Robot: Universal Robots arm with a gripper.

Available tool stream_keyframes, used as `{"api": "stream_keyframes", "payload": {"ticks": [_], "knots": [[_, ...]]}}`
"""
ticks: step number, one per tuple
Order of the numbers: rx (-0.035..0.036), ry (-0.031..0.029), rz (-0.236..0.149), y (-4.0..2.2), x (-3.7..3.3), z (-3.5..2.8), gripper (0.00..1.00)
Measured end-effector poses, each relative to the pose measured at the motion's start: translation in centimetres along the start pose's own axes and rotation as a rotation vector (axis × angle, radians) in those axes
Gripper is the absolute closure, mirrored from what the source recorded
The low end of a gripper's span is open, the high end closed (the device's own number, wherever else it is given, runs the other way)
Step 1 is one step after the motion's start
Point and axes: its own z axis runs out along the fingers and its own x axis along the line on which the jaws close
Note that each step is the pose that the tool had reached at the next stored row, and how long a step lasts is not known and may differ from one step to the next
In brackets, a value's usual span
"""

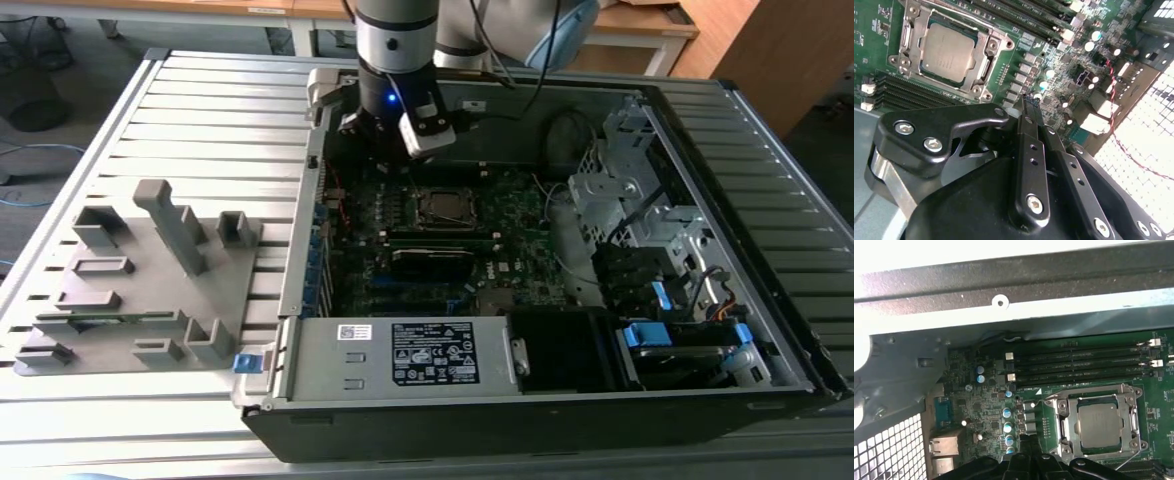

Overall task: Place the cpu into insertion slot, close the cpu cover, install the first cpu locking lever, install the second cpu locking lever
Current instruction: 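Install the first cpu locking lever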

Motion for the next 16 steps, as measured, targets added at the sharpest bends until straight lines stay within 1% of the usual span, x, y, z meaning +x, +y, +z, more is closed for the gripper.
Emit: {"api": "stream_keyframes", "payload": {"ticks": [3, 5, 6, 7, 8, 16], "knots": [[-0.0215, -0.0036, 0.000, 0.00, 0.05, 0.00, 0.89], [-0.0380, -0.0059, 0.000, -0.01, 0.08, 0.00, 0.89], [-0.0449, -0.0069, 0.000, -0.01, 0.10, 0.00, 0.89], [-0.0498, -0.0076, 0.000, -0.01, 0.12, 0.00, 0.89], [-0.0518, -0.0079, 0.001, -0.01, 0.12, -0.01, 0.89], [-0.0525, -0.0078, 0.000, -0.02, 0.21, 0.00, 0.89]]}}
